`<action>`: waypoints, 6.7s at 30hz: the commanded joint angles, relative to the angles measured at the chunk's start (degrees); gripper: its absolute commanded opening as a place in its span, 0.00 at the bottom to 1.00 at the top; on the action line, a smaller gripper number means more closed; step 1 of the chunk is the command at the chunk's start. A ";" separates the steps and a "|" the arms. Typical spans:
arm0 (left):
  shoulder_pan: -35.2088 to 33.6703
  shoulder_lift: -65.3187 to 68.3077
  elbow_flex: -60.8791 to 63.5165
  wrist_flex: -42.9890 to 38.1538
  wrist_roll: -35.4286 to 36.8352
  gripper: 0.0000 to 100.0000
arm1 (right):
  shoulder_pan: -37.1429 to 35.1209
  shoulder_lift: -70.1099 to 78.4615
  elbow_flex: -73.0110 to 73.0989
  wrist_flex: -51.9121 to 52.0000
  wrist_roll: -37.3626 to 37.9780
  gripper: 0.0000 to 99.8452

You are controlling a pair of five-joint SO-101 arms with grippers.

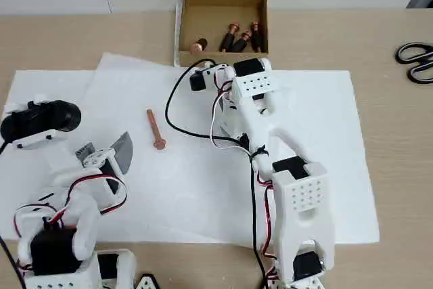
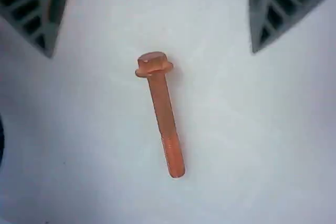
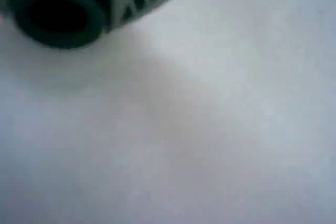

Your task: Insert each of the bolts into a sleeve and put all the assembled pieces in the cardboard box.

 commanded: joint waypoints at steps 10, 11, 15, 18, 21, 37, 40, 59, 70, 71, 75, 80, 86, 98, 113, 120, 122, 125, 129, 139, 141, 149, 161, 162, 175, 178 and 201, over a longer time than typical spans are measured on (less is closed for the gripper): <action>0.09 1.14 -3.91 1.49 -0.53 0.23 | 2.15 -0.66 -13.45 5.41 -0.70 0.00; 0.09 2.20 -4.44 1.49 -0.53 0.23 | 2.15 -0.66 -13.45 5.41 -0.70 0.00; 0.09 12.22 -8.13 1.58 -3.52 0.23 | 2.15 -0.66 -13.45 5.41 -2.29 0.00; 0.09 23.12 -14.29 1.58 -3.52 0.23 | 1.98 -0.66 -13.27 5.41 -2.90 0.00; 0.18 34.55 -21.41 1.41 -3.43 0.23 | 1.80 -0.66 -13.27 5.41 -4.66 0.00; 10.90 77.80 -40.75 0.09 0.35 0.13 | 1.80 -0.75 -13.27 5.23 -8.18 0.00; 10.64 80.62 -40.75 -4.31 6.07 0.10 | 1.80 -0.75 -13.27 5.14 -8.18 0.00; 10.81 93.01 -41.01 -10.46 13.80 0.05 | 1.80 -0.75 -13.27 4.97 -8.18 0.00; 10.46 83.60 -47.96 -0.53 3.16 0.01 | 4.44 -4.26 -13.54 4.97 -8.26 0.00; 10.29 82.11 -48.57 0.70 1.05 0.01 | 4.79 -5.49 -13.54 4.97 -8.44 0.00; 9.76 76.48 -49.19 4.40 -5.45 0.01 | 6.11 -10.33 -13.27 4.97 -10.73 0.00; 10.02 70.15 -48.92 7.74 -26.46 0.01 | 7.25 -12.70 -13.27 4.88 -11.52 0.00; 10.37 67.96 -45.32 7.56 -56.88 0.01 | 10.95 -12.88 -13.27 4.88 -11.25 0.00; 10.37 67.96 -21.67 -22.68 -81.67 0.01 | 17.19 -17.01 -13.27 5.32 -10.90 0.00; 9.85 67.96 -13.58 -40.79 -81.67 0.12 | 16.66 -25.36 -13.27 4.88 -10.90 0.00; 9.49 67.43 -17.80 -40.53 -64.97 0.12 | 15.52 -25.36 -13.27 4.88 -10.90 0.00; 8.97 67.34 -21.76 -36.66 -51.16 0.13 | 15.52 -25.36 -13.27 4.88 -10.90 0.00; 8.70 67.43 -30.29 -25.93 -35.25 0.13 | 15.52 -25.36 -13.27 4.88 -10.99 0.00; 8.79 67.43 -37.23 -17.85 -21.36 0.12 | 15.43 -25.45 -13.27 4.88 -11.16 0.00; 6.51 67.69 -39.34 -19.52 18.90 0.13 | 14.20 -25.71 -13.27 5.14 -11.16 0.00; 6.42 67.87 -39.16 -19.52 24.18 0.12 | 14.20 -25.71 -13.27 5.14 -11.16 0.00; 6.86 67.96 -35.82 -19.08 47.03 0.13 | 14.20 -25.71 -13.27 5.32 -11.34 0.00; 6.95 67.78 -33.89 -18.90 61.89 0.21 | 12.44 -25.71 -13.19 5.41 -11.34 0.00; 6.95 67.52 -35.30 -17.58 62.07 0.23 | 12.18 -25.71 -13.19 5.41 -11.34 0.00; 8.62 78.59 -50.95 -2.29 63.65 0.24 | 12.09 -25.71 -13.19 5.41 -11.34 0.00; 8.26 83.78 -51.21 -2.73 64.53 0.24 | 12.09 -25.71 -13.19 5.41 -11.34 0.00; 6.86 98.99 -52.18 -2.90 65.76 0.24 | 12.09 -25.36 -13.10 5.41 -11.34 0.00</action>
